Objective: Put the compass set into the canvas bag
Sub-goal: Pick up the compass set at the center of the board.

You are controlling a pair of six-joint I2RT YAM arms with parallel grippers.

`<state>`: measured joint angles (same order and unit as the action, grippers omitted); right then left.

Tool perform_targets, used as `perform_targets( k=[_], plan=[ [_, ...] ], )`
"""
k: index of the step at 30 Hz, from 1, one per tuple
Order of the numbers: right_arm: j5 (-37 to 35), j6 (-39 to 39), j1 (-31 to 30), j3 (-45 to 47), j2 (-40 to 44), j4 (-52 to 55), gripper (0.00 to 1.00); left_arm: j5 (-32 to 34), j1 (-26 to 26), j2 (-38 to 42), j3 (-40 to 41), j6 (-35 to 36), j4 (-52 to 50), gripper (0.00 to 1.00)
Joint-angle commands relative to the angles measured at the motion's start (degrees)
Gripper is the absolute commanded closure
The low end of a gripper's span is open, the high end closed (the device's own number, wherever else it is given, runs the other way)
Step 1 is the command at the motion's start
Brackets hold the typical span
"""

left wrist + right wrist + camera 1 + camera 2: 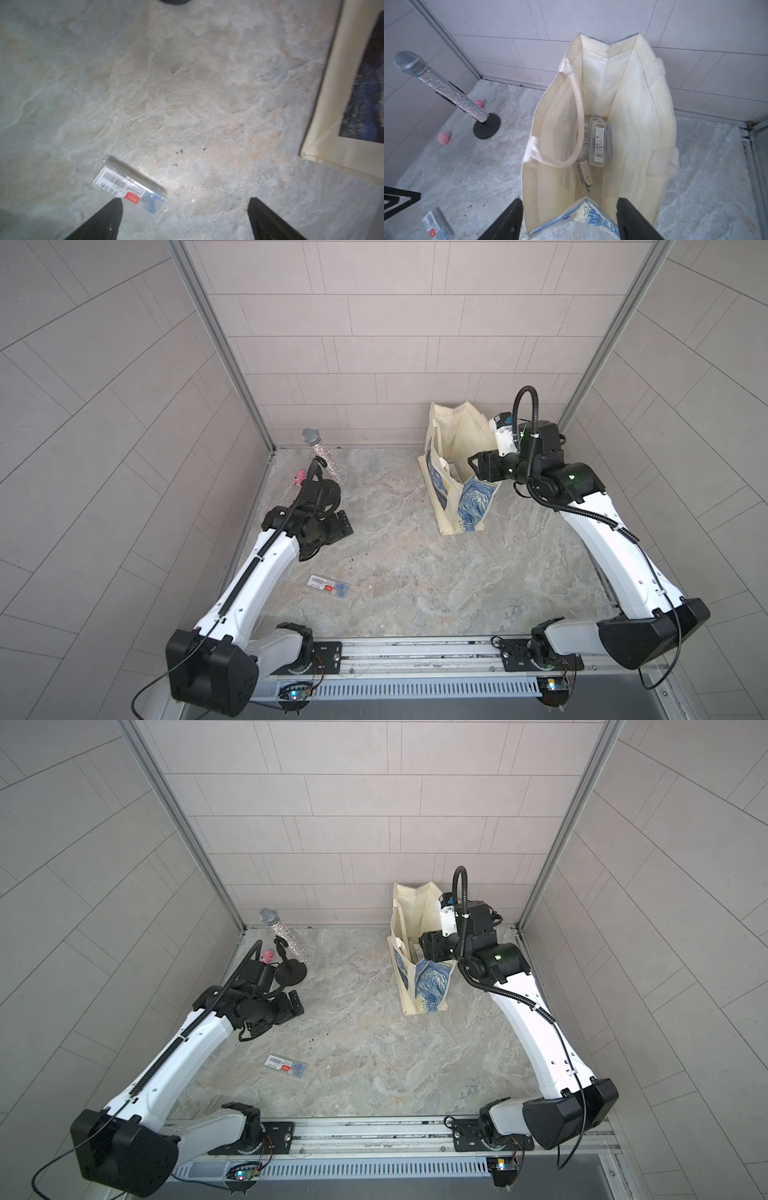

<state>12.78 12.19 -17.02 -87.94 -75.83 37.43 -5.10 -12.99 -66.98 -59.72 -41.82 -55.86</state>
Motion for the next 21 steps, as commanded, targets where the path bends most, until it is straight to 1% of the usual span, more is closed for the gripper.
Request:
perform_targets(
  k=[1,4,8,10,15,18,21],
  plan=[
    [4.66,1.94,-0.56,1.88,0.39,-8.00,0.26,4.07,0.48,-0.19,5.64,-9.32,-5.67,0.04],
    [4.70,0.92,-0.89,0.28,-1.50,-5.05,0.26,2.70,1.56,-0.07,13.04,-14.29,-1.47,0.10],
    [4.04,-0.05,-1.18,0.43,-1.87,-4.17,0.26,0.11,2.01,-0.39,18.03,-20.01,1.93,0.10],
    [3.73,-0.32,-1.17,0.73,-1.77,-4.30,0.26,0.32,1.94,0.15,19.33,-22.03,3.42,0.10],
    [3.99,-0.50,-1.18,0.44,-2.13,-4.25,0.26,3.34,2.01,-0.20,20.00,-24.58,3.86,0.10],
    [4.75,-0.25,-1.18,0.71,-2.13,-4.65,0.26,1.51,2.01,-1.30,22.05,-26.19,6.38,0.17],
    [5.80,0.02,-1.18,0.84,-2.47,-5.20,0.26,1.89,2.01,-1.36,23.04,-27.09,6.72,0.20]
  ],
)
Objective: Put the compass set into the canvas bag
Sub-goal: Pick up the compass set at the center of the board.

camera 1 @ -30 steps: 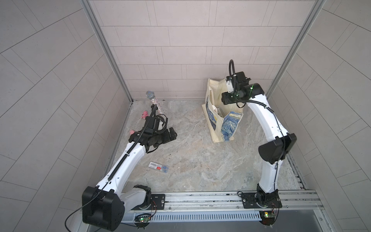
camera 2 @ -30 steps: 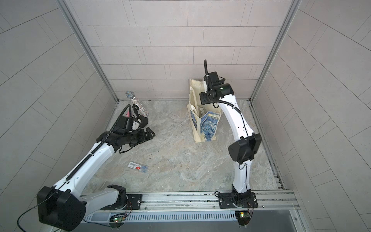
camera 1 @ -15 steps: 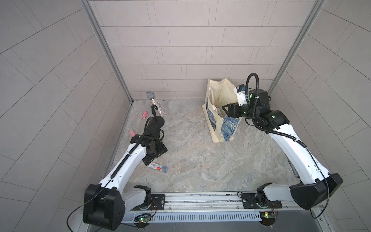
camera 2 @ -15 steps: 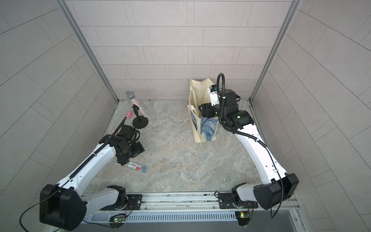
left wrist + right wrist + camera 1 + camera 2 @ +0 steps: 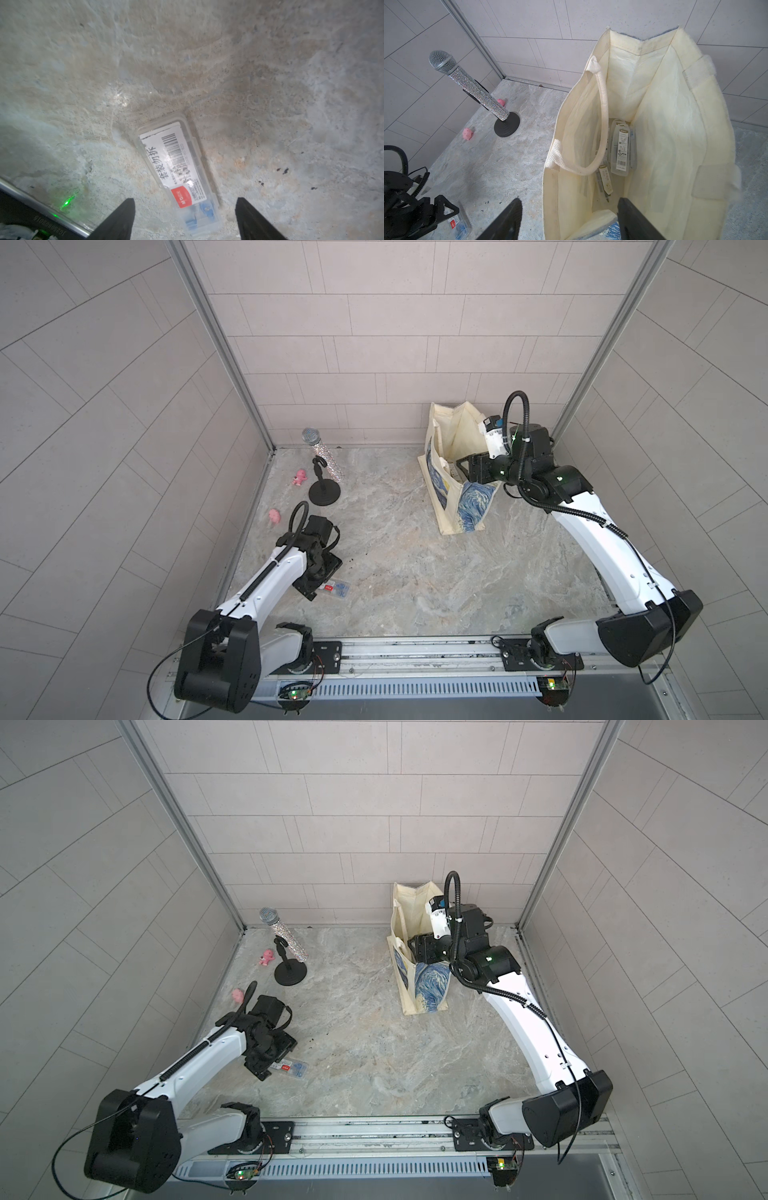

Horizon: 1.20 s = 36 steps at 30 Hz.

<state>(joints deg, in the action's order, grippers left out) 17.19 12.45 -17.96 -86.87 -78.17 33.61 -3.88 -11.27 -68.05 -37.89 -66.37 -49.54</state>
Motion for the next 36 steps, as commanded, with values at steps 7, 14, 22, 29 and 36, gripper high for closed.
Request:
perform_targets(
  k=[7,14,22,29,36],
  plan=[
    [2.14,-0.32,-0.24,0.36,0.68,-1.50,0.26,1.97,0.23,-0.45,2.16,-2.89,0.61,0.13],
    [2.92,-0.14,-0.38,0.21,0.69,-1.54,0.26,0.25,0.21,-3.94,5.12,-4.09,6.27,0.23],
    [3.38,-0.05,-0.71,0.30,0.91,-1.63,0.26,0.51,0.32,-6.68,5.87,-4.21,9.06,0.39],
    [4.60,0.27,-3.30,0.52,1.08,-2.65,0.26,0.88,0.29,-3.46,6.25,-5.94,10.81,0.57],
    [4.60,-0.46,-6.96,0.39,0.64,-2.76,0.26,-2.01,0.28,0.09,5.85,-7.03,13.24,0.64]
  ],
)
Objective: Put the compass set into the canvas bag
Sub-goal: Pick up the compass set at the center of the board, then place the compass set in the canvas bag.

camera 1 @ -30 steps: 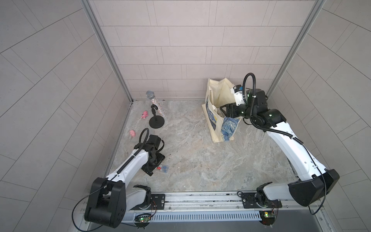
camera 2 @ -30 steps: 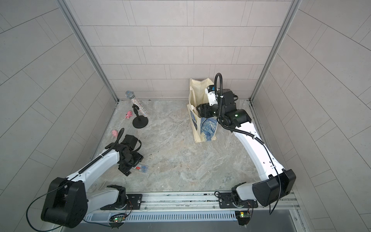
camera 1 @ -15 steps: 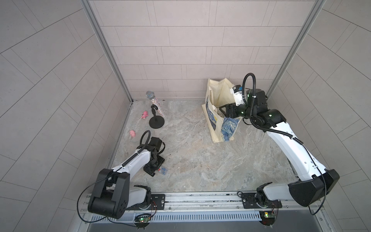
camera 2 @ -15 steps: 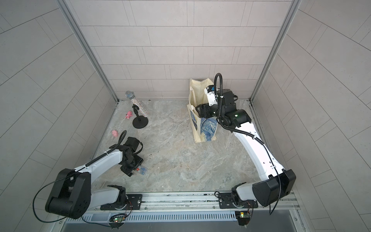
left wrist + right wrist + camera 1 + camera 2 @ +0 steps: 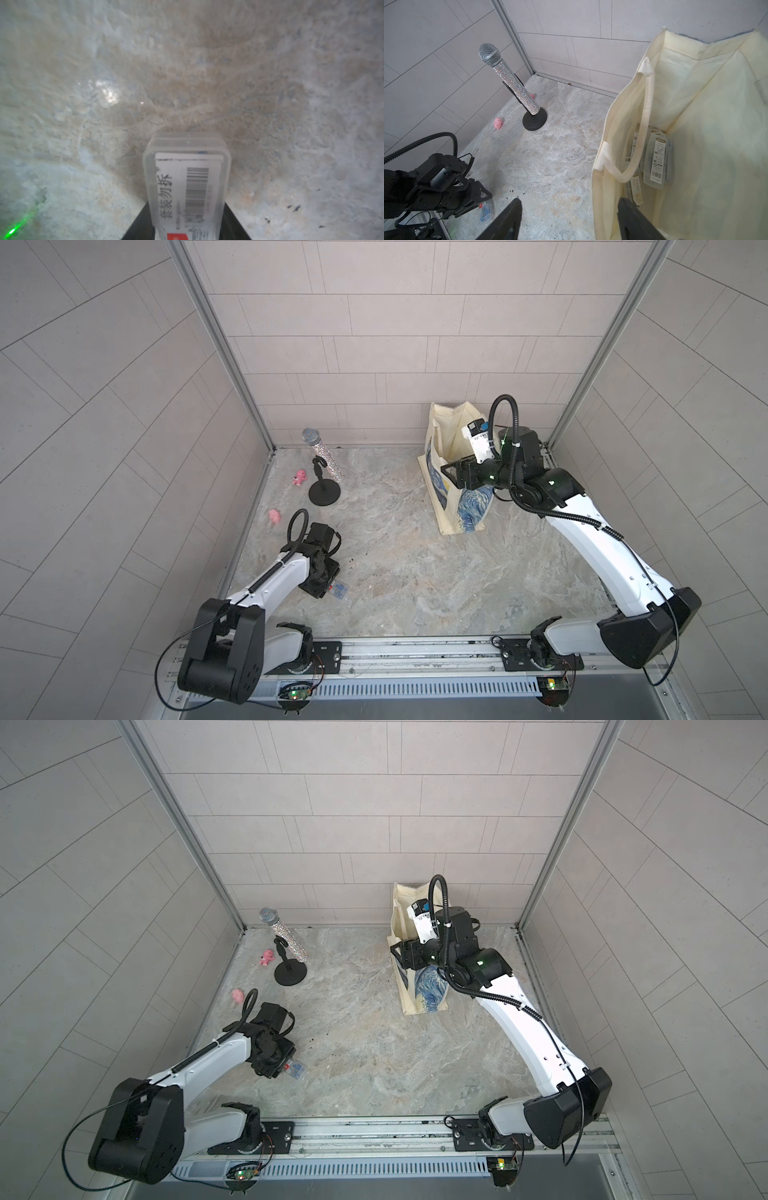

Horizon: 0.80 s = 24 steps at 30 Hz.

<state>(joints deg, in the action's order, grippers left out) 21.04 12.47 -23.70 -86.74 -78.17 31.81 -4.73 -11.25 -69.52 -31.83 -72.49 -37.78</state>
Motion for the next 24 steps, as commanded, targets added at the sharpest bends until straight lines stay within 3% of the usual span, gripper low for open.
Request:
perform_targets(
  k=[1,7,16,24],
  plan=[
    [0.84,-0.75,-1.97,0.25,0.57,-1.16,0.26,-1.57,0.24,1.99,-0.61,-0.90,1.48,0.64],
    [1.46,-0.92,-8.01,0.17,-1.82,-1.34,0.26,-5.59,0.13,5.84,-4.77,-1.57,6.08,0.71],
    [5.15,1.45,-10.47,3.39,-6.14,-5.44,0.27,-6.26,-3.89,5.10,-18.73,-1.00,12.99,0.73],
    [5.42,2.49,-16.18,-0.83,-14.73,-6.85,0.28,-7.98,-7.19,3.92,-19.43,-6.61,25.65,0.76]
  ],
)
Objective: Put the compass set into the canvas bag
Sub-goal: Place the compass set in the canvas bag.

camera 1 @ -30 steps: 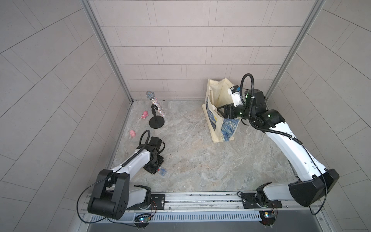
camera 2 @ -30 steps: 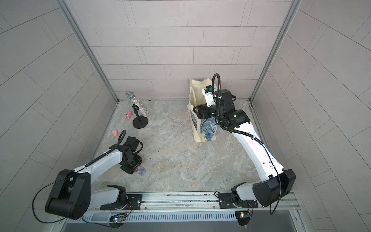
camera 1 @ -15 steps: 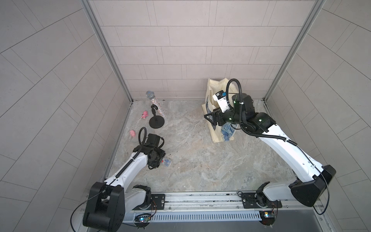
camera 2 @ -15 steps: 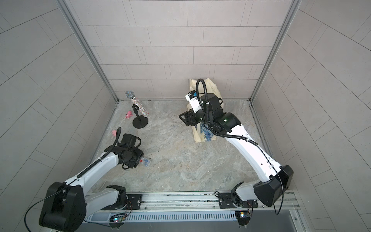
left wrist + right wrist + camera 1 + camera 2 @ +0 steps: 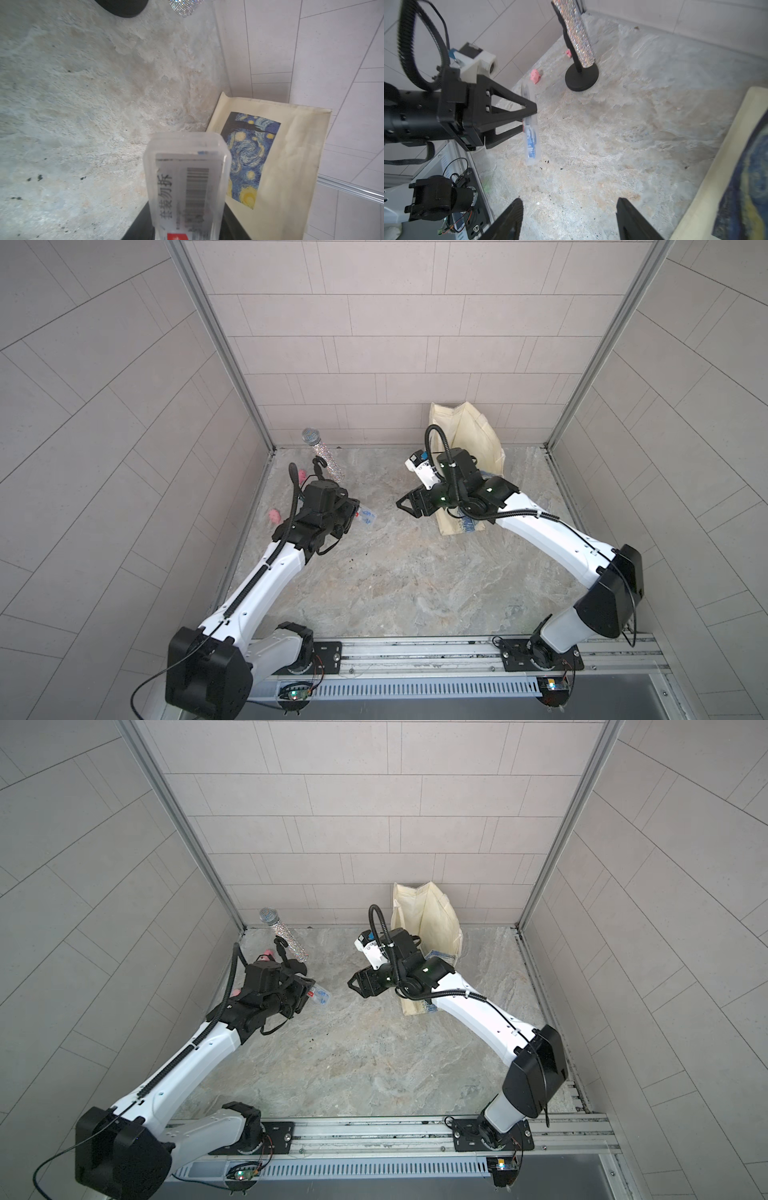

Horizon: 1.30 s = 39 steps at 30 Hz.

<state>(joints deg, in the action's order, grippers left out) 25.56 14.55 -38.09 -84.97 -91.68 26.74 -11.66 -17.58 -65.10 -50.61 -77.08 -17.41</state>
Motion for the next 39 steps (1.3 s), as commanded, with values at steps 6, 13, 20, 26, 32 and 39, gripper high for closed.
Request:
perform_targets(
  k=[6,13,20,26,32,39],
  plan=[
    [2.03,1.80,-3.73,-6.62,-7.22,-3.21,0.31,-1.59,-1.62,-0.09,-0.60,-2.63,5.97,0.76],
    [3.28,1.59,-4.51,-11.79,-13.27,-1.82,0.47,-2.74,-1.84,-0.29,-1.52,-2.29,6.36,0.77],
    [4.57,2.11,-5.24,-12.84,-15.94,-2.03,0.52,-3.48,-1.84,-0.82,-0.61,-3.25,8.22,0.77],
    [4.85,3.20,-5.24,-12.76,-16.93,-2.82,0.70,-3.46,-1.88,-0.64,-0.41,-3.25,8.57,0.78],
    [4.62,3.56,-5.24,-12.52,-16.96,-3.04,0.83,-3.58,-1.84,-0.84,1.11,-3.58,8.78,0.71],
    [3.39,3.65,-5.24,-11.29,-15.14,-3.11,0.93,-1.19,-1.81,0.75,1.41,-0.86,6.34,0.21]
  ],
)
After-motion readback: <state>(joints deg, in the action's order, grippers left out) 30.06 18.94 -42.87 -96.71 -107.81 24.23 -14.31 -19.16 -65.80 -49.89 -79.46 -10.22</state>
